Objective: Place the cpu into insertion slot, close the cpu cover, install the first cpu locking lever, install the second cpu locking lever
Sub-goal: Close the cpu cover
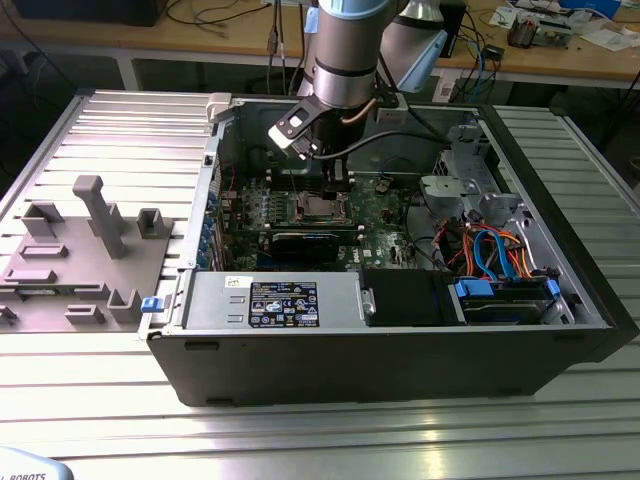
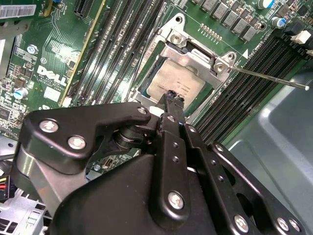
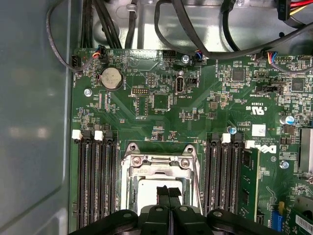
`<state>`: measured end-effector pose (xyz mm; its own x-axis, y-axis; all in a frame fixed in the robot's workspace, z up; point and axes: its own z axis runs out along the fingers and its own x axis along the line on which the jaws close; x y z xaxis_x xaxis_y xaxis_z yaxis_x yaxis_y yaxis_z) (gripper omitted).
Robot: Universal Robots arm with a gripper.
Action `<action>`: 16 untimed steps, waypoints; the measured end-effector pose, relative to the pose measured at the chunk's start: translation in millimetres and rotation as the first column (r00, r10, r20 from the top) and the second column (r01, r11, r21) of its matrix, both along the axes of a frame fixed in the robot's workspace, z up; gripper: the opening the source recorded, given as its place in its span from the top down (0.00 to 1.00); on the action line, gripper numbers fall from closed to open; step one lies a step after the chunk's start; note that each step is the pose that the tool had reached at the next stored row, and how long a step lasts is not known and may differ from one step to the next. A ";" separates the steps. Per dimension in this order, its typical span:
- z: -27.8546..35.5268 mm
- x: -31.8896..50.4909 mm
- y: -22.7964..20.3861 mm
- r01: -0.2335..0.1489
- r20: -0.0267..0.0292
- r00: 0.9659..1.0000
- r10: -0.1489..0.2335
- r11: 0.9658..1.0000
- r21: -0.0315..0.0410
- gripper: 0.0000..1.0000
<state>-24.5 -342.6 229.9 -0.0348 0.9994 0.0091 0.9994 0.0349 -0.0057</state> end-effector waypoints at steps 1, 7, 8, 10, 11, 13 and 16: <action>-0.4 -0.3 0.4 0.000 0.000 1.000 0.000 1.000 0.000 0.89; -2.0 -2.1 1.0 0.000 0.000 1.000 0.000 1.000 0.000 0.89; -2.3 -2.7 1.1 0.000 0.000 1.000 0.000 1.000 0.000 0.89; -3.3 -5.1 1.1 0.000 0.000 1.000 0.000 1.000 0.000 0.89; -3.7 -5.6 1.2 0.000 0.000 1.000 0.000 1.000 0.000 0.89; -5.0 -5.8 1.2 0.000 0.000 1.000 0.000 1.000 0.000 0.89; -6.5 -8.9 1.5 0.000 0.000 1.000 0.000 1.000 0.000 0.89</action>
